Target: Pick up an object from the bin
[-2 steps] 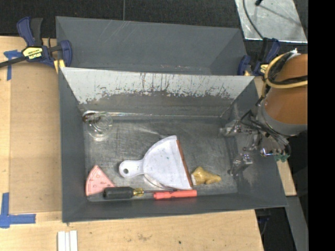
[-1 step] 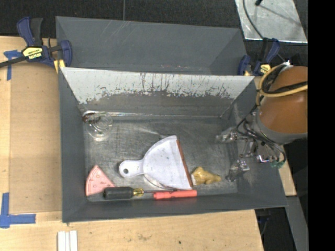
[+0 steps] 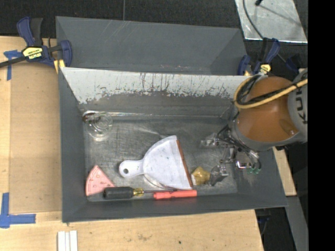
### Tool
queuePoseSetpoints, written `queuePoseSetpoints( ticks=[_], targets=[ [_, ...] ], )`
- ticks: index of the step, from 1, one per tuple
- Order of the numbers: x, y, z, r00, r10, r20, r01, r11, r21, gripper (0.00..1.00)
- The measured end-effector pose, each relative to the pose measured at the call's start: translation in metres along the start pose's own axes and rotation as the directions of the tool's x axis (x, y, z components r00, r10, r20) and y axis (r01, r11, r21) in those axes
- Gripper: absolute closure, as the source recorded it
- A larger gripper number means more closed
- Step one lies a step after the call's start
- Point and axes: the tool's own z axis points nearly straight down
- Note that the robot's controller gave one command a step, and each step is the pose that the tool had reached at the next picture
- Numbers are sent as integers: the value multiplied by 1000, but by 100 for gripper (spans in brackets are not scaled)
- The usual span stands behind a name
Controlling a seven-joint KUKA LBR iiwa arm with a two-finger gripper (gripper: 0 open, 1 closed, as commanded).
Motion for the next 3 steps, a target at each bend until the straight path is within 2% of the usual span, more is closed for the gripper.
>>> queuePoseSetpoints(
  ticks=[1,2,3],
  targets=[
    [-15,12,46,969,-248,11,248,969,-3,100],
    [-15,12,46,969,-248,11,248,969,-3,100],
    [-11,7,12,954,-301,-6,301,954,-7,100]
  ],
)
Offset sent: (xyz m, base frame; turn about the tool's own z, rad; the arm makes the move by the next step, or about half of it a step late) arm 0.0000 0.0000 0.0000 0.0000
